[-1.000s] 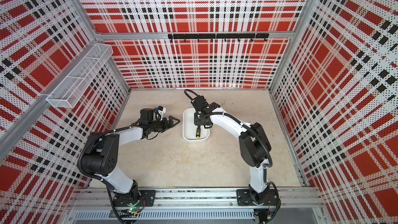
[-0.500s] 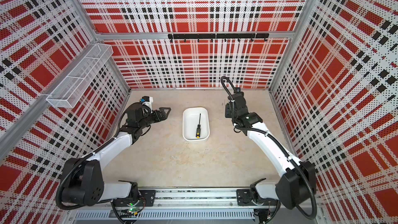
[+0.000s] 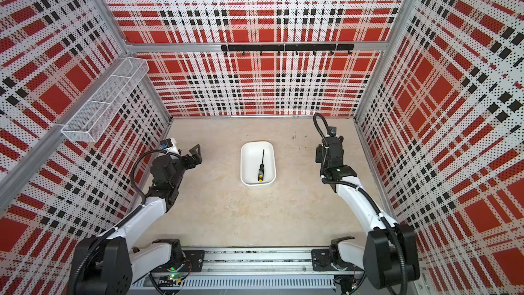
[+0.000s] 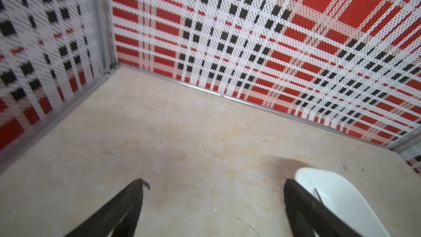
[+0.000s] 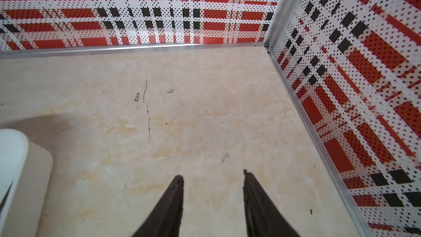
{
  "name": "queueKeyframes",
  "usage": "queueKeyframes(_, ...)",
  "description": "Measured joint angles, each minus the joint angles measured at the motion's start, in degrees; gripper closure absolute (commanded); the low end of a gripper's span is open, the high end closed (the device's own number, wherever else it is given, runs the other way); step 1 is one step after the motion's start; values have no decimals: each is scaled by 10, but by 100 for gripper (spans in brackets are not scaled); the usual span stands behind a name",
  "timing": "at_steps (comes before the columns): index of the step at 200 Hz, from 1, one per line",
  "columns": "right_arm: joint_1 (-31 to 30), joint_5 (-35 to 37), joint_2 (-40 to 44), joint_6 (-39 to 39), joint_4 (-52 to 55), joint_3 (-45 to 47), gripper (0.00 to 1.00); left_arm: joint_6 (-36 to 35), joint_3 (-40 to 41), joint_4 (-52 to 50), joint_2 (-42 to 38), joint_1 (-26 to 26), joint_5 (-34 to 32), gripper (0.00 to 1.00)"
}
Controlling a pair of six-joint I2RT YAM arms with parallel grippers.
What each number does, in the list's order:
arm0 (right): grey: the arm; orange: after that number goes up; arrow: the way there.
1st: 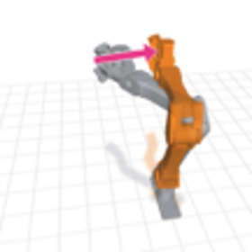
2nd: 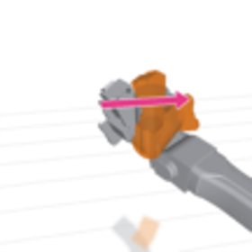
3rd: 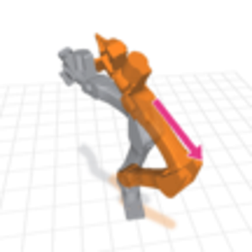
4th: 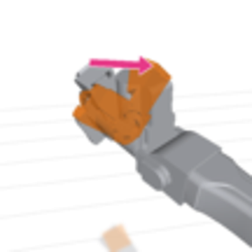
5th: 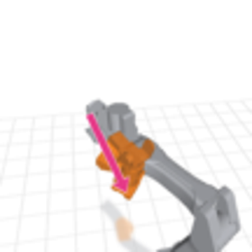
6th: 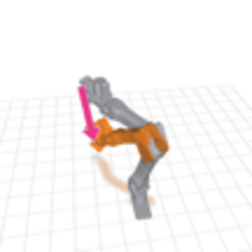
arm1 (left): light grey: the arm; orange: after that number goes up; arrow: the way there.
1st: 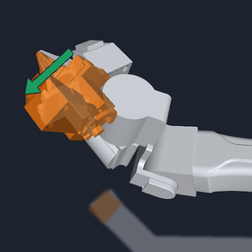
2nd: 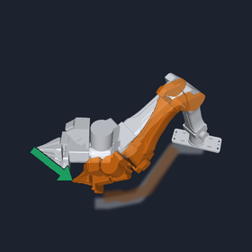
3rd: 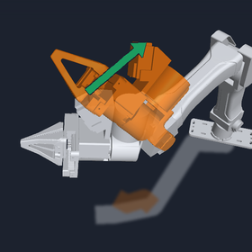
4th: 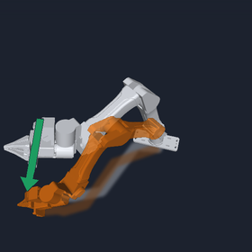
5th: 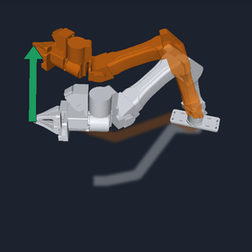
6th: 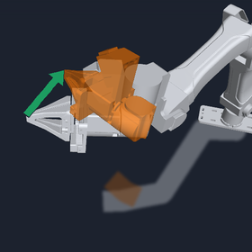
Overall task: Put the screwdriver in the bin
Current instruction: Reset both arms
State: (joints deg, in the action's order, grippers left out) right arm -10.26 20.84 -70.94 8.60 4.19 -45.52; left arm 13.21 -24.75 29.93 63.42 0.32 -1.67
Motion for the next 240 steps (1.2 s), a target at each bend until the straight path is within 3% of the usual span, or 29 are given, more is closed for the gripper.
queueKeyframes(27, 7, -4, -33, -18, -65, 38, 52, -45, 61, 92, 4, -6, -43, 2)
queueKeyframes(84, 30, -32, -88, -33, -221, 110, 51, -96, 122, 256, 91, -10, -74, 2)
queueKeyframes(129, 44, -46, -107, -47, -405, 203, 50, -101, 156, 384, 165, -15, -76, 2)
queueKeyframes(186, 64, -61, -163, -45, -563, 255, 47, -101, 182, 546, 265, -15, -65, 2)
queueKeyframes(204, 66, -70, -168, -43, -585, 263, 38, -101, 187, 562, 269, -15, -65, 2)
queueKeyframes(220, 67, -76, -168, -44, -600, 264, 20, -101, 182, 565, 269, -15, -66, 2)
queueKeyframes(240, 68, -80, -168, -46, -613, 264, 6, -100, 155, 541, 269, -15, -72, 2)
